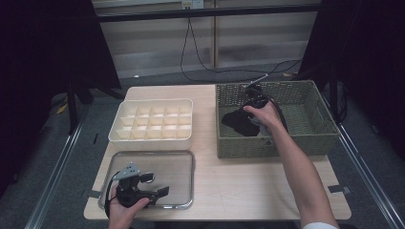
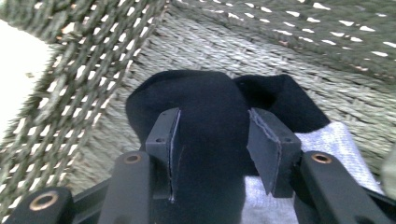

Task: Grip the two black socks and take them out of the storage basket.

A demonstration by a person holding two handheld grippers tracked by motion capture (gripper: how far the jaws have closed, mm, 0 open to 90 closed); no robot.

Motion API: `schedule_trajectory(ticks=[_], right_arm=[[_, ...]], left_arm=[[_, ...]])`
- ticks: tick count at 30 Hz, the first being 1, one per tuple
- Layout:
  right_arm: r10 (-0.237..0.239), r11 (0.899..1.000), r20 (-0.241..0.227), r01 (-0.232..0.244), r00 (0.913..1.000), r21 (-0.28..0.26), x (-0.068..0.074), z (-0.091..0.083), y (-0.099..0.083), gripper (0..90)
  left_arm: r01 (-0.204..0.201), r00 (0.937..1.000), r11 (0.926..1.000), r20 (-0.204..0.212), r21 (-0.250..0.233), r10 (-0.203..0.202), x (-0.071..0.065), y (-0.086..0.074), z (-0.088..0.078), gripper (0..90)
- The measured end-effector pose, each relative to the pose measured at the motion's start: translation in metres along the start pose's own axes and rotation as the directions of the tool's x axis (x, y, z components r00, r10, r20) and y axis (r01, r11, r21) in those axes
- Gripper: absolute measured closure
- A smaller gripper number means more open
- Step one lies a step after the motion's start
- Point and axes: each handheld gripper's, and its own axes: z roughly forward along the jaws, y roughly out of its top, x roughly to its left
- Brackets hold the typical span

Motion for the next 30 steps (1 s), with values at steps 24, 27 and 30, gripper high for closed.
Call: schedule_trajectory(ticks=[24, 27, 30], right_arm=[[-0.076, 0.989, 0.056, 0.068, 0.9955, 0.13, 0.006, 0.013, -0.003, 88.8], [-0.056, 0.995, 0.029, 0.054, 0.998, 0.085, 0.005, 0.007, -0.002, 89.0], [-0.06, 0.997, 0.003, 0.06, 0.9982, 0.056, 0.007, 0.004, -0.002, 89.0]], left_arm=[[0.0, 1.0, 1.0, 0.004, -0.001, 0.0, -0.002, -0.002, -0.001, 8.4], [0.001, 1.0, 1.0, 0.001, 0.0, -0.001, -0.002, -0.002, -0.002, 8.4], [0.0, 1.0, 1.0, 0.001, 0.001, 0.0, -0.002, -0.002, -0.001, 8.4]])
